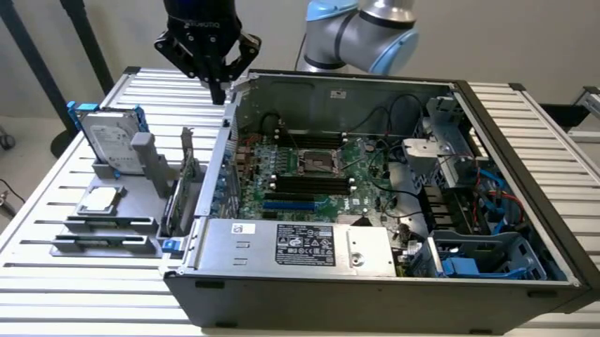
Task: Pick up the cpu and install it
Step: 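Reach for the cpu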
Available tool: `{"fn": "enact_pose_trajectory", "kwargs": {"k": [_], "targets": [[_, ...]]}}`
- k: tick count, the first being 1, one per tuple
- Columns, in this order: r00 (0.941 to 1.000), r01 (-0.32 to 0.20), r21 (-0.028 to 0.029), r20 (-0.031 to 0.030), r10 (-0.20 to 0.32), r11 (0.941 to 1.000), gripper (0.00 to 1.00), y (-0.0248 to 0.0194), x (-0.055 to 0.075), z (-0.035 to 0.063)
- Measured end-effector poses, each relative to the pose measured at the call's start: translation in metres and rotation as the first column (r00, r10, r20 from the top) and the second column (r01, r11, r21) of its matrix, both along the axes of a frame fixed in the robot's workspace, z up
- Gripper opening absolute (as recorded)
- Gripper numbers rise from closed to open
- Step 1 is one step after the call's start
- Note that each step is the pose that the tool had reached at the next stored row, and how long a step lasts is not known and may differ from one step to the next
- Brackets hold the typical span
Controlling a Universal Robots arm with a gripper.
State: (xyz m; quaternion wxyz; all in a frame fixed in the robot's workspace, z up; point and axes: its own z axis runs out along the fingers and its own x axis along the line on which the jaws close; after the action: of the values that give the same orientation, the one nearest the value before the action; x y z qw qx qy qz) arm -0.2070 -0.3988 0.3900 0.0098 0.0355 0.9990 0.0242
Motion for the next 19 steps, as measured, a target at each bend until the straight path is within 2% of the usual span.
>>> {"fn": "enact_pose_trajectory", "kwargs": {"k": [19], "targets": [[1.0000, 0.000, 0.0000, -0.0001, 0.000, 1.0000, 0.11, 0.0000, -0.086, -0.0030]]}}
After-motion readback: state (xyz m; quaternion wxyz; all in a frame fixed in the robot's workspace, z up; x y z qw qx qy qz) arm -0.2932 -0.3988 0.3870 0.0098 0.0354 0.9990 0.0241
